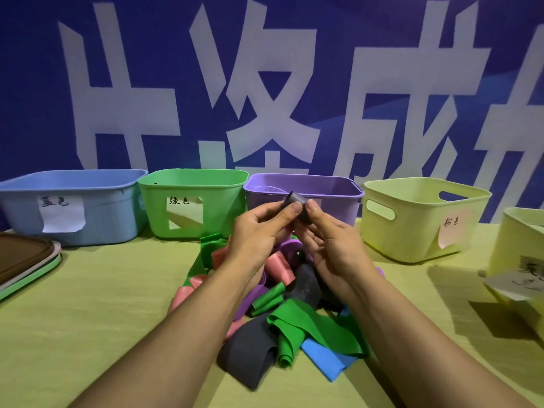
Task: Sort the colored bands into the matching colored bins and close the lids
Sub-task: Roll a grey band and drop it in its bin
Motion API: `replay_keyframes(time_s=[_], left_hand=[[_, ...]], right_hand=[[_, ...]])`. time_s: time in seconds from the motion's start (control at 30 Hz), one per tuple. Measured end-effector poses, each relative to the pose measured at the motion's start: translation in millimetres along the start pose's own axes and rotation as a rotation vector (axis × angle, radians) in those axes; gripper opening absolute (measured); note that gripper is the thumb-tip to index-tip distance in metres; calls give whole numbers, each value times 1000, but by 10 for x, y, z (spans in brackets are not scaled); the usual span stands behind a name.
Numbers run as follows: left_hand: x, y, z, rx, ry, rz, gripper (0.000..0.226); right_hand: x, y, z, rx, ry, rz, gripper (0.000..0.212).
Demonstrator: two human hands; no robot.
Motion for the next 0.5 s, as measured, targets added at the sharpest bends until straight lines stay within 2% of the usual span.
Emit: replay_keyframes(time_s=[0.13, 0.27, 0.43, 0.5], left_hand=[[38, -15, 11, -7, -17, -14, 48], [33, 19, 27, -10, -39, 38, 27], [54, -11, 22, 17, 7, -13, 25], [45, -20, 24, -7, 17, -47, 22]], right_hand=[[-11, -33, -8, -17, 12, 27, 17], [-42, -57, -5, -42, 42, 19, 12], [-79, -2, 2, -47, 92, 61, 34], [-96, 53, 12, -99, 130, -79, 35]])
Point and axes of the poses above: each hand's wrist, its own z-axis towards the middle knuckle, its own y-axis out of the back of the hand, x = y × z, the point moved 1 cm from there along z, towards the middle knuckle, and after that the axes turned 13 degrees about x, right-handed, at the moved point
